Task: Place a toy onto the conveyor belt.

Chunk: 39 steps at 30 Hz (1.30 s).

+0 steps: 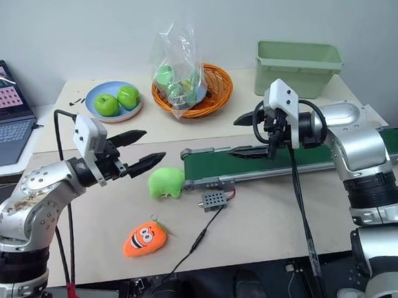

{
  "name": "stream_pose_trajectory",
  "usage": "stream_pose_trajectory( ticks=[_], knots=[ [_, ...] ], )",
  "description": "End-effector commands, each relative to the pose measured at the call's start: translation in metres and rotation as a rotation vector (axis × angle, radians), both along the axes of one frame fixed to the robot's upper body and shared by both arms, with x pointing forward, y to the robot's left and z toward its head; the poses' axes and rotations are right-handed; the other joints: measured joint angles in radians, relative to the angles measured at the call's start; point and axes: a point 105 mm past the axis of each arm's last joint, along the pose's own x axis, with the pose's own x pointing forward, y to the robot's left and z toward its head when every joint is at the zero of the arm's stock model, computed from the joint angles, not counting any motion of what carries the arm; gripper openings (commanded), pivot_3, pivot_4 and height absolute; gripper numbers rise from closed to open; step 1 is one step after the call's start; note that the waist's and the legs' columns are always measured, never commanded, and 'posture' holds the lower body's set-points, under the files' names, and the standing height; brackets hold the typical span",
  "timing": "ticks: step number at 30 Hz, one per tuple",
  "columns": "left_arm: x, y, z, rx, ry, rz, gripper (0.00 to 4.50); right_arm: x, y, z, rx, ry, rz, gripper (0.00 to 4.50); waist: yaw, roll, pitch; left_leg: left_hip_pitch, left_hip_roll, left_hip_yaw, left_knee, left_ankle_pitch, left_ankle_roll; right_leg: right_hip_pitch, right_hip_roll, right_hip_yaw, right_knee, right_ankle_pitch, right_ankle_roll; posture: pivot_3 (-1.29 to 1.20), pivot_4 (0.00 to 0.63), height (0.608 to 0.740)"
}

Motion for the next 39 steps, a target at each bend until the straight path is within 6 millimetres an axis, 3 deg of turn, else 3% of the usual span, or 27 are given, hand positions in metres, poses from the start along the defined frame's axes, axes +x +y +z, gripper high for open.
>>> stream_pose_trajectory(
  ticks=[1, 7, 11, 18, 22, 31, 39],
  knots=[
    [-0.02, -0.003, -0.005, 0.025, 0.025, -0.072, 4.39, -0.006, 0.002, 0.011, -0.015, -0.046, 0.053, 4.5, 0.0, 0.0, 0.0, 0.0, 0.0, 0.0, 0.0, 0.0, 0.0, 0.0, 0.0, 0.0, 0.0, 0.0, 0.0, 0.0, 0.15, 0.74],
    [-0.035, -0.001, -0.031, 0.072, 0.11, -0.079, 4.39, -0.022, 0.006, 0.008, -0.05, -0.016, 0.171, 4.5, 0.004, 0.0, 0.0, 0.0, 0.0, 0.0, 0.0, 0.0, 0.0, 0.0, 0.0, 0.0, -0.005, 0.0, 0.0, 0.0, 0.15, 0.74],
    [-0.027, 0.009, -0.051, 0.096, 0.061, 0.017, 4.39, -0.021, 0.005, 0.006, -0.076, -0.012, 0.178, 4.5, 0.005, 0.0, 0.0, 0.0, 0.0, 0.0, 0.0, 0.0, 0.0, 0.001, 0.0, 0.0, -0.005, 0.0, 0.0, 0.0, 0.15, 0.74],
    [-0.065, 0.01, -0.107, 0.248, 0.081, -0.076, 4.39, -0.015, 0.003, 0.002, -0.088, -0.017, 0.148, 4.5, 0.001, 0.0, 0.0, 0.001, 0.0, 0.001, 0.0, 0.0, 0.0, 0.0, -0.001, 0.0, -0.006, 0.0, 0.0, 0.0, 0.15, 0.74],
    [-0.064, 0.02, -0.126, 0.289, 0.103, -0.061, 4.39, -0.012, 0.0, 0.002, -0.084, -0.028, 0.117, 4.5, 0.011, 0.001, 0.0, 0.002, 0.0, 0.001, -0.001, 0.0, 0.0, 0.001, -0.001, 0.0, -0.005, 0.0, -0.001, 0.0, 0.15, 0.74],
    [-0.072, 0.036, -0.156, 0.363, 0.164, -0.067, 4.39, -0.008, -0.004, 0.003, -0.09, -0.045, 0.083, 4.5, 0.005, 0.002, 0.0, 0.004, 0.001, 0.001, -0.001, -0.002, 0.002, 0.004, -0.001, 0.0, -0.006, 0.0, -0.001, 0.0, 0.15, 0.74],
    [-0.071, 0.046, -0.166, 0.376, 0.194, -0.045, 4.39, -0.006, -0.005, 0.003, -0.093, -0.054, 0.064, 4.5, 0.005, 0.002, -0.001, 0.005, 0.001, 0.001, -0.001, -0.002, 0.002, 0.004, -0.001, 0.0, -0.006, 0.0, -0.001, 0.0, 0.15, 0.74]
  ],
)
